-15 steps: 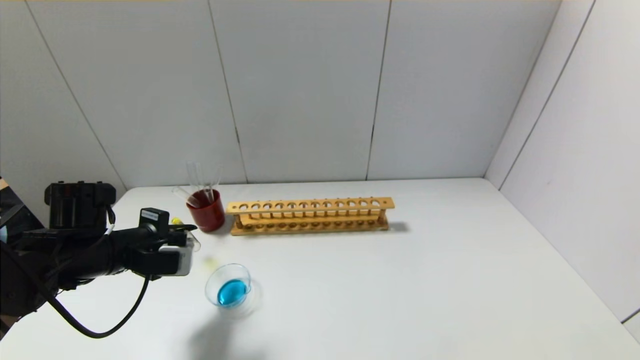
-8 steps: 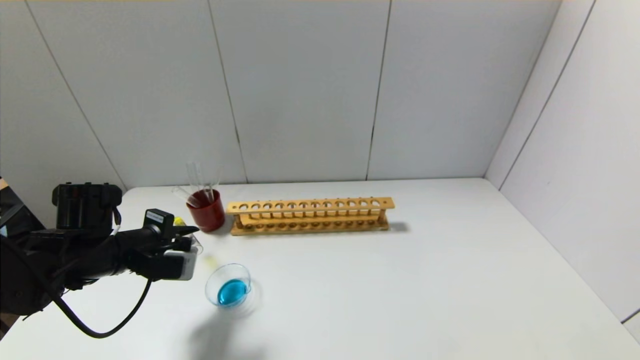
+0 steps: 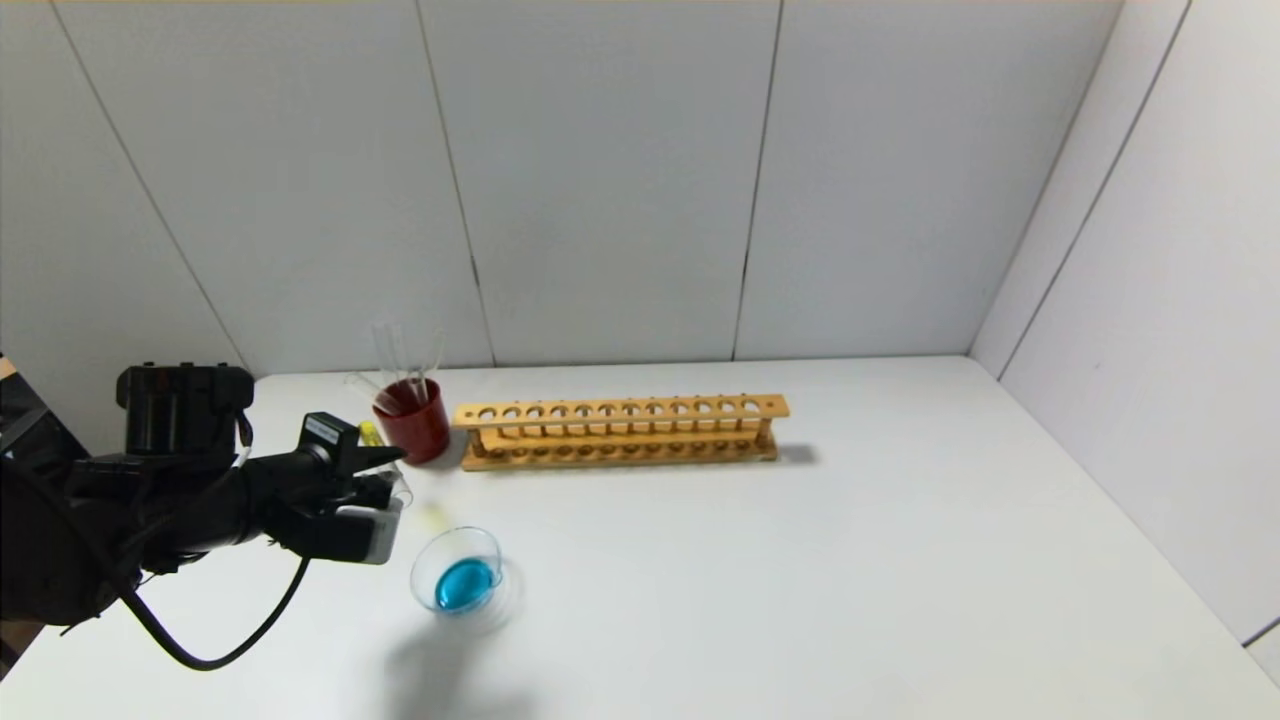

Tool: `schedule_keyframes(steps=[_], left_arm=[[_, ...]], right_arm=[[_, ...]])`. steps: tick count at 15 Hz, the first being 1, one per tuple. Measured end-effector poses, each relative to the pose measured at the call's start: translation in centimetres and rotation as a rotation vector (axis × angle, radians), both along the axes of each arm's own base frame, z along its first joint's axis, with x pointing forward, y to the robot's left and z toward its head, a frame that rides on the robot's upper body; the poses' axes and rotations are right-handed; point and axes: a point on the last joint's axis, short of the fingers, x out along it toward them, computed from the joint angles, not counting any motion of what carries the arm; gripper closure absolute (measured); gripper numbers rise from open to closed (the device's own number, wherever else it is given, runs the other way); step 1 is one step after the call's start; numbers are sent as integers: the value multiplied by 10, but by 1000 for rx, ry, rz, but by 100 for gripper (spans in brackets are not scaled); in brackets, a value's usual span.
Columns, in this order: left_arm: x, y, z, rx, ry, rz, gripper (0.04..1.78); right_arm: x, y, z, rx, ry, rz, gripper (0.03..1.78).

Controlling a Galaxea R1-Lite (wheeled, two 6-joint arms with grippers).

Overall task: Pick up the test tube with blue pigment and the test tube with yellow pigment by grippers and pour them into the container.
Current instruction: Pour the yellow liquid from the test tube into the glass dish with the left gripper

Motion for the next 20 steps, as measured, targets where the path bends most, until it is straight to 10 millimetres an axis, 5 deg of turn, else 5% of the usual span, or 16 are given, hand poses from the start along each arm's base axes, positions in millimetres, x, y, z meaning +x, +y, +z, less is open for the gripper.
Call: schedule_keyframes(steps=[20], left_arm=[[10,-5,-7,103,-47,-78,151]], right_arm=[[0,0,0,0,0,2,6]])
